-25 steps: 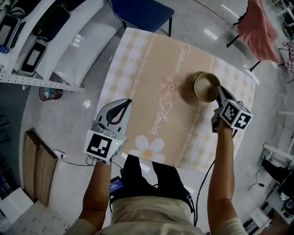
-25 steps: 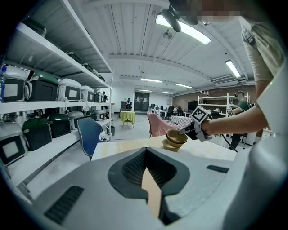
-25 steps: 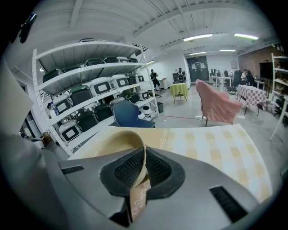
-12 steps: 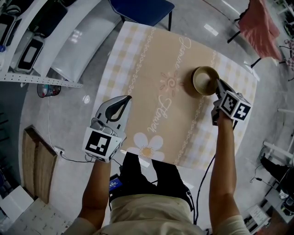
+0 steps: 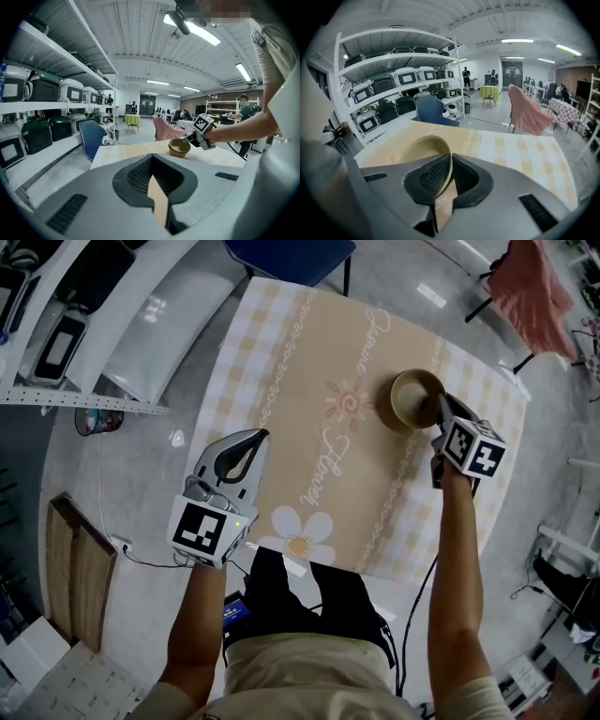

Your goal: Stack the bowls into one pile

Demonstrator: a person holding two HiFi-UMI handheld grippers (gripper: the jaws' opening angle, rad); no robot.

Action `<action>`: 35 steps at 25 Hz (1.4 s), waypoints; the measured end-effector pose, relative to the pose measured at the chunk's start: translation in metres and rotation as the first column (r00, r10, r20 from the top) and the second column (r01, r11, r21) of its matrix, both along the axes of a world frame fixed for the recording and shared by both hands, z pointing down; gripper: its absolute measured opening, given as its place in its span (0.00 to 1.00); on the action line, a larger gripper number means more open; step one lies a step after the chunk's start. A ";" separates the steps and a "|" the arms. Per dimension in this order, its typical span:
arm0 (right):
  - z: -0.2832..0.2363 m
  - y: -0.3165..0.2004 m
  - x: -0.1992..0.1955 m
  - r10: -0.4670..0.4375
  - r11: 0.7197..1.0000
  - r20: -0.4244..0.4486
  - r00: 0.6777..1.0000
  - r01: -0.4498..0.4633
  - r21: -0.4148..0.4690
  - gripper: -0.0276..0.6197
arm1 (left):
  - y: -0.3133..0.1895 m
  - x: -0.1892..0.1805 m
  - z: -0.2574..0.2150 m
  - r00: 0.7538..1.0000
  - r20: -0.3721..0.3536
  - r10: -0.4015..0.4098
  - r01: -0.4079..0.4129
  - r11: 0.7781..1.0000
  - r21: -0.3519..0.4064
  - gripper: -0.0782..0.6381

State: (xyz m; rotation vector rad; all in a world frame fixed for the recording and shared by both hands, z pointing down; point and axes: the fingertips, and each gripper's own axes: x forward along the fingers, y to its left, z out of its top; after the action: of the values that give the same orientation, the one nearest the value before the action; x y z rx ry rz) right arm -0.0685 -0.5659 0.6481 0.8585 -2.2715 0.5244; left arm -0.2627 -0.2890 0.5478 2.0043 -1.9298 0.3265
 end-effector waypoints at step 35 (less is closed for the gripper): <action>0.011 -0.003 -0.007 -0.214 0.915 -0.463 0.860 0.343 0.214 0.20 | -0.005 0.009 -0.042 0.998 0.041 0.050 -0.052 0.998 0.032 0.12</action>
State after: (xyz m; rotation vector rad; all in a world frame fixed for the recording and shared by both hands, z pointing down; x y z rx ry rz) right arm -0.0751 -0.5691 0.6590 0.6744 -2.0273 -0.1349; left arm -0.2535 -0.2943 0.5059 2.0864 -1.9225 0.3529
